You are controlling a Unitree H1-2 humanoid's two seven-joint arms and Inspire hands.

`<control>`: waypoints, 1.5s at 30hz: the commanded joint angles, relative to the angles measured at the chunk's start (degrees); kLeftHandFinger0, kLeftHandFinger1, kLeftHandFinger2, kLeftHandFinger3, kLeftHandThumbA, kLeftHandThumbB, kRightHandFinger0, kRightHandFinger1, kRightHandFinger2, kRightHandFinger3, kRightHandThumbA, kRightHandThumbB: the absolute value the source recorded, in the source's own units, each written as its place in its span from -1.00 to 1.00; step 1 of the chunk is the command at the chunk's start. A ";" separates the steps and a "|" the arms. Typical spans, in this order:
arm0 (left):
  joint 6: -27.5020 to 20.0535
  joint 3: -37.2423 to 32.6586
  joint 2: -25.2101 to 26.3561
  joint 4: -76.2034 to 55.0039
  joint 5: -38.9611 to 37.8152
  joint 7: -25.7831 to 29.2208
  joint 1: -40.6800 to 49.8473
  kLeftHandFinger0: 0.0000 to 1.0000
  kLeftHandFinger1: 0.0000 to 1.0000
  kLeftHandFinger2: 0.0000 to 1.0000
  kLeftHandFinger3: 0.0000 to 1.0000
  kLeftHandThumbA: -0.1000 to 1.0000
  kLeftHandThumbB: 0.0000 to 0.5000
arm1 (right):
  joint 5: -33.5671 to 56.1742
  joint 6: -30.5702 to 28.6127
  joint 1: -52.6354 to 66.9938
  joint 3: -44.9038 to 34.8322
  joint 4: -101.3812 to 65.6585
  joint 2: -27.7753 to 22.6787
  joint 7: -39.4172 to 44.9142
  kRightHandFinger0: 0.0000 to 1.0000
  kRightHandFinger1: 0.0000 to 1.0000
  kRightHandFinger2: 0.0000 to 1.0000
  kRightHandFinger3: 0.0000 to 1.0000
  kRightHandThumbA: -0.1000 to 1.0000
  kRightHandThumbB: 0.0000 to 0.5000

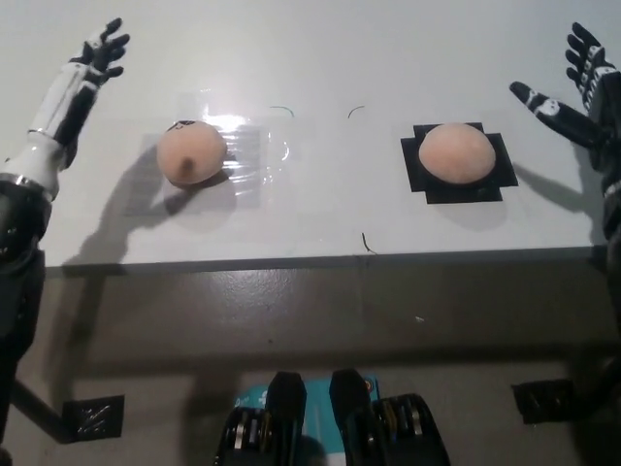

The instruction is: Use both hands to push two dumpling toys together to the middle

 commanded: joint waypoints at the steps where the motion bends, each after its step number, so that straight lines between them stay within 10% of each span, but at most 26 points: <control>1: -4.16 -2.74 2.59 5.38 7.51 3.82 -6.26 1.00 1.00 1.00 1.00 1.00 0.31 | -0.59 -5.62 -8.31 0.56 8.06 -1.33 -0.74 1.00 1.00 1.00 1.00 1.00 0.11; 3: -6.79 -4.48 2.45 10.01 8.93 4.47 -8.31 1.00 1.00 1.00 1.00 1.00 0.08 | -0.63 -6.03 -10.72 0.97 12.11 -1.07 -0.45 1.00 1.00 1.00 1.00 1.00 0.34; 8: -9.18 -7.82 1.38 18.83 12.03 8.18 -12.14 1.00 1.00 1.00 1.00 1.00 0.62 | -0.82 -8.05 -14.71 1.82 19.41 -0.12 -1.10 1.00 1.00 1.00 1.00 1.00 0.35; 22: -11.55 -11.93 -1.29 27.14 13.76 7.57 -15.80 1.00 1.00 1.00 1.00 1.00 0.54 | -1.65 -10.02 -18.02 4.41 28.17 1.97 -0.41 1.00 1.00 1.00 1.00 1.00 0.49; 45: -12.24 -11.63 -2.81 25.46 12.23 5.23 -11.51 1.00 1.00 1.00 1.00 1.00 0.40 | -2.74 -11.06 -15.52 6.75 30.39 5.80 0.18 1.00 1.00 1.00 1.00 1.00 0.15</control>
